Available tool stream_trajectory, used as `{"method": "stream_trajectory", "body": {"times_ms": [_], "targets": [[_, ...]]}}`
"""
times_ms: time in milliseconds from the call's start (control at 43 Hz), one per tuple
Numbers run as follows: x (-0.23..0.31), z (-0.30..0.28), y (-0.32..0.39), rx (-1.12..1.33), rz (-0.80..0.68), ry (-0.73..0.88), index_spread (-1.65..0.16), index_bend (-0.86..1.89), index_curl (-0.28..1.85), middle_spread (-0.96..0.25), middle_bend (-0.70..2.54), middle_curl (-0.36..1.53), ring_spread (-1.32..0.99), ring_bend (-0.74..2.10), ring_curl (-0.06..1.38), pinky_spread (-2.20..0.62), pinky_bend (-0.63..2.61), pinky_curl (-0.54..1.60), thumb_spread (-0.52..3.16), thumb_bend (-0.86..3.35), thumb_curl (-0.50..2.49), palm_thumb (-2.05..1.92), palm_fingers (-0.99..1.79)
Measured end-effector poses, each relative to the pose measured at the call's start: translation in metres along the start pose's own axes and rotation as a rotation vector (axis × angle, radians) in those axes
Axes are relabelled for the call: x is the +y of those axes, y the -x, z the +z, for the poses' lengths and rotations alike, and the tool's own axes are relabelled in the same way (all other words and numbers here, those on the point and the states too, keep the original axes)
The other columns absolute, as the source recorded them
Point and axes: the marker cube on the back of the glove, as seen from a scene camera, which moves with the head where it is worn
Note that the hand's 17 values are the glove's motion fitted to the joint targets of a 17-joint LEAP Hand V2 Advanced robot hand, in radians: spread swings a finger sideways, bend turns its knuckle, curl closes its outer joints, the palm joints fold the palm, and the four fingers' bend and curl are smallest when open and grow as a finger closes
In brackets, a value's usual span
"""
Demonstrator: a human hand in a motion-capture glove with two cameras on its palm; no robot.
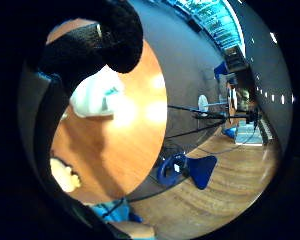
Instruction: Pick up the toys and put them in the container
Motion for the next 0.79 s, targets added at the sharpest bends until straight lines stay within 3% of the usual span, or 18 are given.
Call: {"method": "stream_trajectory", "body": {"times_ms": [186, 325, 488, 674, 721, 744, 767, 790], "targets": [[-0.03, 0.073, -0.002, -0.059, 0.182, 0.158, -0.3, 0.1, 0.18, -0.01, 0.12, 0.26, -0.01, 0.33, 0.18, 0.04, 1.18, 0.4, 1.21, -0.02, 0.21, 0.0, -0.1], [-0.036, 0.114, 0.0, -0.126, 0.197, 0.267, -0.3, 0.08, 0.17, 0.0, 0.08, 0.23, 0.01, 0.29, 0.19, 0.05, 1.33, 0.43, 1.14, -0.02, 0.23, 0.0, -0.2], [-0.038, 0.131, -0.001, -0.124, 0.149, 0.267, -0.3, 0.09, 0.17, 0.01, 0.09, 0.2, 0.02, 0.29, 0.2, 0.04, 1.42, 0.45, 1.09, -0.02, 0.25, 0.02, -0.22], [-0.04, 0.137, 0.001, -0.2, 0.164, 0.193, -0.33, 0.11, 0.16, -0.02, 0.14, 0.19, -0.02, 0.67, 0.3, -0.05, 1.39, 0.43, 1.14, 0.05, 0.29, 0.18, 0.04], [-0.041, 0.136, 0.002, -0.239, 0.177, 0.171, -0.34, 0.19, 0.18, -0.03, 0.16, 0.19, -0.06, 0.75, 0.32, -0.12, 1.36, 0.41, 1.18, 0.09, 0.31, 0.24, 0.21], [-0.041, 0.135, 0.003, -0.253, 0.187, 0.158, -0.34, 0.12, 0.16, -0.03, 0.13, 0.18, -0.05, 0.72, 0.3, -0.1, 1.38, 0.4, 1.16, 0.06, 0.3, 0.21, 0.06], [-0.042, 0.135, 0.004, -0.263, 0.199, 0.142, -0.34, 0.23, 0.21, -0.04, 0.17, 0.2, -0.09, 0.8, 0.35, -0.16, 1.36, 0.41, 1.21, 0.11, 0.32, 0.29, 0.26], [-0.042, 0.134, 0.006, -0.27, 0.211, 0.125, -0.34, 0.24, 0.2, -0.05, 0.16, 0.19, -0.11, 0.8, 0.34, -0.18, 1.34, 0.39, 1.23, 0.12, 0.33, 0.31, 0.3]]}}
